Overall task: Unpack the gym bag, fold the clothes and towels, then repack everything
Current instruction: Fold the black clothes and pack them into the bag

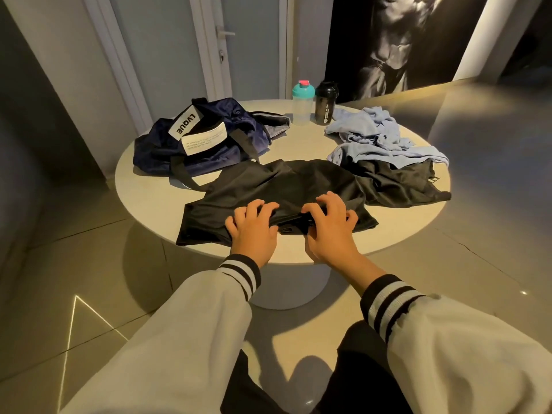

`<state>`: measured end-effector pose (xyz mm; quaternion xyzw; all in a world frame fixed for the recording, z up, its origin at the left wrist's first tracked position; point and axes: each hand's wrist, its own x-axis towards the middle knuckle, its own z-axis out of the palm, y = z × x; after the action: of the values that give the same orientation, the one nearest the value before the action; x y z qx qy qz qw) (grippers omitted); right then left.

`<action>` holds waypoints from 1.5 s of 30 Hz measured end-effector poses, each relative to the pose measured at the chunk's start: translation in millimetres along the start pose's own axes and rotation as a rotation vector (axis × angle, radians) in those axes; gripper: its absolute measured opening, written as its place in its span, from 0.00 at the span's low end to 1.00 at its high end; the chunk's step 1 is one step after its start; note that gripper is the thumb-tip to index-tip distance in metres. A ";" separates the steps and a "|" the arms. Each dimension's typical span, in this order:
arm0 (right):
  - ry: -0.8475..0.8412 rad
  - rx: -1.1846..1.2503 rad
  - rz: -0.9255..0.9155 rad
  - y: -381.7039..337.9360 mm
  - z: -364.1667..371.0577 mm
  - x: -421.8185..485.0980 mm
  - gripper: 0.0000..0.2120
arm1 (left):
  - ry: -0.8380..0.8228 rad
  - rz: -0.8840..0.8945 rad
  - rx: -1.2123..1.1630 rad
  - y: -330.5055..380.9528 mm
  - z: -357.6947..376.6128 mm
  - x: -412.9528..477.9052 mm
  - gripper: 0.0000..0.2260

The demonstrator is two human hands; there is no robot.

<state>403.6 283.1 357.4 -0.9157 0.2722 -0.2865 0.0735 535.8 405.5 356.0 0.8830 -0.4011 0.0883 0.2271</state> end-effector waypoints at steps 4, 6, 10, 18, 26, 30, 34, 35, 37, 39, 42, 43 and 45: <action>-0.083 -0.035 0.067 6.5 -1.1 1.0 0.25 | -0.036 0.023 0.051 -3.1 -0.5 0.2 0.22; -0.081 -0.028 0.118 9.9 -4.5 0.6 0.27 | -0.058 0.027 0.068 -7.1 -3.0 0.8 0.23; -0.050 -0.014 0.178 11.8 -7.3 -1.8 0.31 | -0.121 0.020 0.076 -13.9 -10.5 -1.2 0.22; -0.047 0.076 0.070 7.1 -7.4 -7.7 0.19 | -0.183 0.197 -0.060 -7.8 -21.8 -5.0 0.22; -0.073 0.094 0.206 20.1 -14.6 -9.2 0.17 | -0.195 0.082 -0.153 29.3 -14.4 -6.0 0.13; -0.143 0.219 0.089 24.7 -20.5 -9.9 0.20 | -0.265 0.192 -0.311 62.5 -10.0 3.8 0.16; -0.094 0.290 0.159 41.1 -30.4 -10.0 0.23 | -0.410 0.097 -0.454 88.4 -7.1 10.0 0.22; -0.075 0.286 0.192 46.3 -31.8 -10.0 0.23 | -0.410 0.083 -0.426 91.6 -5.3 11.4 0.22; -0.042 0.277 0.283 54.6 -34.1 -8.9 0.23 | -0.383 0.062 -0.353 98.2 -2.0 14.3 0.21; -0.028 0.286 0.349 58.7 -33.9 -7.9 0.23 | -0.339 0.088 -0.231 106.0 2.9 16.8 0.22; 0.002 0.331 0.388 60.5 -32.2 -8.9 0.23 | -0.263 0.188 -0.162 118.3 12.4 18.1 0.23; 0.014 0.326 0.383 62.0 -32.3 -10.3 0.23 | -0.265 0.199 -0.184 121.0 15.5 18.6 0.22; 0.019 0.295 0.352 67.0 -32.7 -14.1 0.25 | -0.289 0.206 -0.192 123.4 22.4 19.3 0.21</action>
<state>344.8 235.0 358.1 -0.8308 0.3834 -0.3146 0.2527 455.7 311.1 383.6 0.8151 -0.5243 -0.0551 0.2401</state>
